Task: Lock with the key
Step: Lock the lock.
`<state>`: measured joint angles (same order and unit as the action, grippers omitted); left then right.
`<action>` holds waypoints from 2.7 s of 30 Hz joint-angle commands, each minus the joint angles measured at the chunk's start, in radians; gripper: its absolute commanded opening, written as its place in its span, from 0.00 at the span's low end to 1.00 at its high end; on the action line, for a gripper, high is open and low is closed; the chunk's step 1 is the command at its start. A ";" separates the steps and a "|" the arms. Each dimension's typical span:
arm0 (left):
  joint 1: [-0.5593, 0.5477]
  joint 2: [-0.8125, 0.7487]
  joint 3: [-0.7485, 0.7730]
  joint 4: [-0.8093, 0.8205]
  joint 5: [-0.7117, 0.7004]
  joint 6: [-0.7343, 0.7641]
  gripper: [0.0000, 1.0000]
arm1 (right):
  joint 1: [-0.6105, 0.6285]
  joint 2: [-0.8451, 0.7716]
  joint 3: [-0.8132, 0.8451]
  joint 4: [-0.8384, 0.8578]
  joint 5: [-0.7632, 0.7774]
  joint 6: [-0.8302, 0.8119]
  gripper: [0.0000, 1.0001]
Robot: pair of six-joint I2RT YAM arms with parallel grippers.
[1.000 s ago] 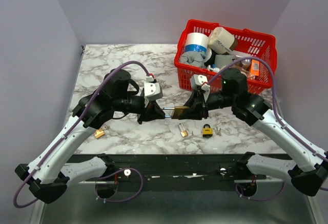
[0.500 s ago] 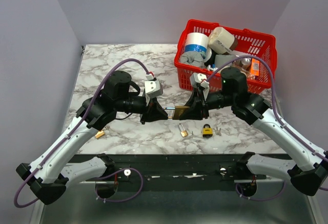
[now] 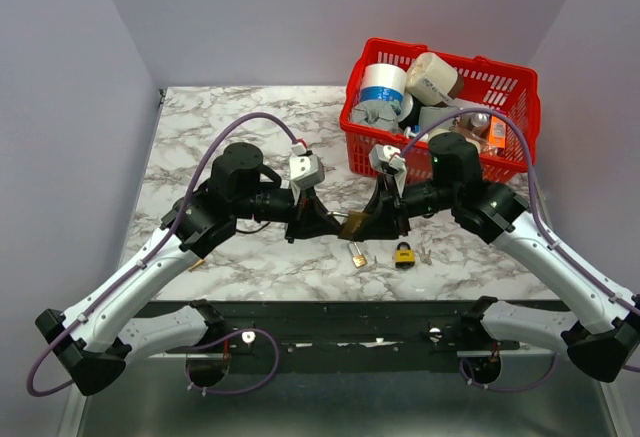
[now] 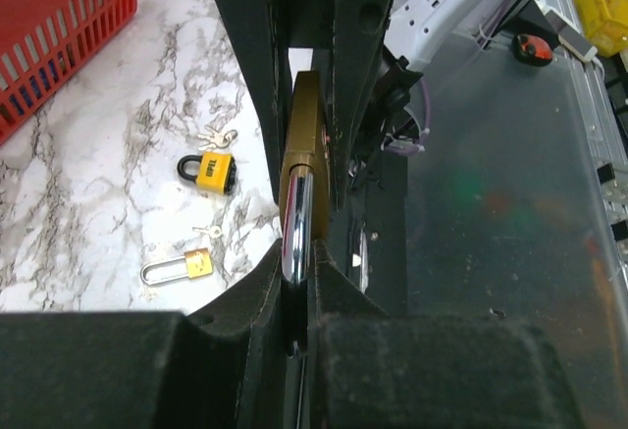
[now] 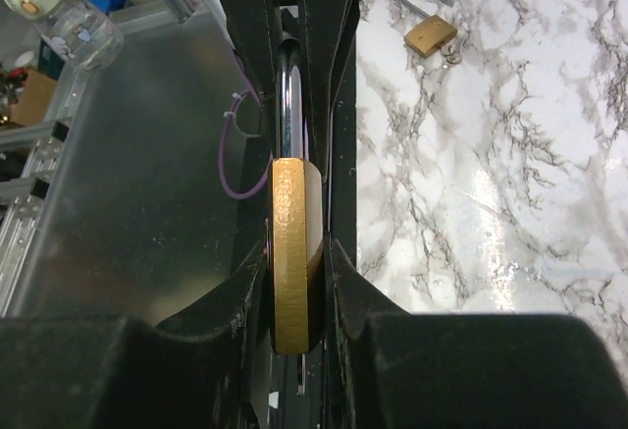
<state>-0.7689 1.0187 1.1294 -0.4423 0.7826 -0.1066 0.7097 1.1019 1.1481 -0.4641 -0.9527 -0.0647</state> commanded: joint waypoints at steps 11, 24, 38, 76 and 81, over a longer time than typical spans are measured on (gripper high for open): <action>0.080 0.075 0.125 -0.105 0.109 0.322 0.00 | 0.066 -0.007 -0.025 0.132 0.072 -0.058 0.01; 0.285 0.060 0.093 -0.035 0.023 0.002 0.53 | 0.062 0.041 0.016 0.194 0.264 -0.024 0.00; 0.468 -0.155 -0.109 0.168 -0.458 -0.715 0.99 | 0.059 0.111 -0.038 0.620 0.569 0.144 0.01; 0.289 -0.086 -0.352 0.458 -0.606 -1.176 0.79 | 0.186 0.323 0.067 0.647 0.805 0.157 0.01; 0.286 -0.081 -0.355 0.455 -0.611 -1.165 0.70 | 0.189 0.328 0.073 0.640 0.799 0.166 0.01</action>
<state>-0.4755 0.9344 0.7879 -0.0154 0.1902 -1.2686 0.8902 1.4292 1.1603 0.0681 -0.1795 0.0860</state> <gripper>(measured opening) 0.748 0.286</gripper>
